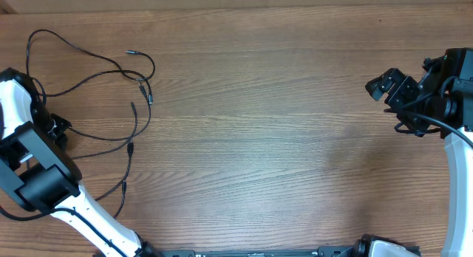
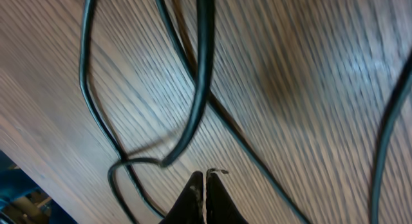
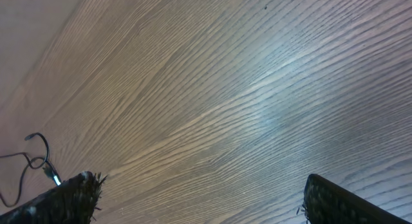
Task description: Untangle cables
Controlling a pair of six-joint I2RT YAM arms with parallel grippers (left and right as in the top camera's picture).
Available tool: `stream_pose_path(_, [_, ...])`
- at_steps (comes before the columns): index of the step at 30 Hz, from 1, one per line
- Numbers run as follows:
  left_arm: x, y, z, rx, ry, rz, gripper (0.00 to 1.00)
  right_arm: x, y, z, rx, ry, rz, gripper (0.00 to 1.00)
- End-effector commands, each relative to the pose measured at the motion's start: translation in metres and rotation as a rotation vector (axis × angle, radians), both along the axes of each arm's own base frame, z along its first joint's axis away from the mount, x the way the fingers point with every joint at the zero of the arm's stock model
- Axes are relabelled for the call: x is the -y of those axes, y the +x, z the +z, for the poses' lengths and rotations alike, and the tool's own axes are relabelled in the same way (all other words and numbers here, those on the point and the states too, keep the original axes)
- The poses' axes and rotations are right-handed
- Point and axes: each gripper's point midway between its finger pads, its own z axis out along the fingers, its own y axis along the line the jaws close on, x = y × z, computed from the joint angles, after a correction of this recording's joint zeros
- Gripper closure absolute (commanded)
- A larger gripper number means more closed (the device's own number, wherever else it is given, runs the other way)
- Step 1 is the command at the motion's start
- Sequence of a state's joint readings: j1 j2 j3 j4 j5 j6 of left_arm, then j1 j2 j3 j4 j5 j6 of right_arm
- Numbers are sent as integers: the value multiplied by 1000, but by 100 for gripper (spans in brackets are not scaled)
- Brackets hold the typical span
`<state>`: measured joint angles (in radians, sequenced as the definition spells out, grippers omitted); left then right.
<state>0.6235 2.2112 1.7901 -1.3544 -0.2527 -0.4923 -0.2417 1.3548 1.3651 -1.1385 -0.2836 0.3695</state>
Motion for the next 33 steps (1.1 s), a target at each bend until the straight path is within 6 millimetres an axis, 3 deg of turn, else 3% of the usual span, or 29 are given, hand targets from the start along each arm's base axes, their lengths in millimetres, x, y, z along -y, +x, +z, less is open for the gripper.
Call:
stream_pose_path(1, [-12, -8, -10, -39, 38, 30, 96, 2, 3, 14, 41, -16, -5, 0])
stream_pose_path(10, [-18, -26, -41, -109, -18, 68, 96, 2, 3, 14, 41, -16, -5, 0])
stream_pose_path(22, [-54, -61, -44, -84, -16, 212, 96, 2, 3, 14, 41, -16, -5, 0])
stream_pose_path(25, [-53, -54, -49, -24, -51, 231, 96, 2, 3, 14, 41, -16, -5, 0])
stream_pose_path(30, [-39, -10, -58, 182, -176, 155, 96, 2, 3, 14, 41, -16, -5, 0])
stream_pose_path(33, [-35, 4, -59, 214, -178, 127, 96, 2, 4, 14, 41, -16, -5, 0])
